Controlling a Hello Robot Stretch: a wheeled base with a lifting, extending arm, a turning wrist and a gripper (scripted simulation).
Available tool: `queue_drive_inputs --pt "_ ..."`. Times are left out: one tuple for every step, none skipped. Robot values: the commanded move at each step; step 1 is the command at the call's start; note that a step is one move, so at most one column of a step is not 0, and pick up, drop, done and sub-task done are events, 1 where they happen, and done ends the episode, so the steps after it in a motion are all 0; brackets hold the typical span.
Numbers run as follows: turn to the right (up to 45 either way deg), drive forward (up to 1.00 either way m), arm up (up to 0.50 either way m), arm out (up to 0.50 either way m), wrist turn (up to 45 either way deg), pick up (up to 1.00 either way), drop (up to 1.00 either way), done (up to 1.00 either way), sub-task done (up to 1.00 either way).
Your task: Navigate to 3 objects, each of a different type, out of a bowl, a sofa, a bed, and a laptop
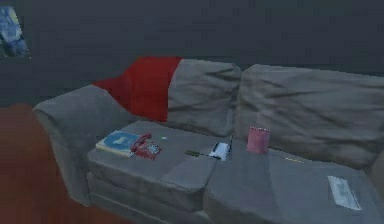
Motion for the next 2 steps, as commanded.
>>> queue_drive_inputs --pt "0.0 0.05 0.00 0.00 0.0 0.00 0.00 0.00 0.00" --pt "9.0 0.00 0.00 0.00 0.0 0.00 0.00 0.00 0.00"
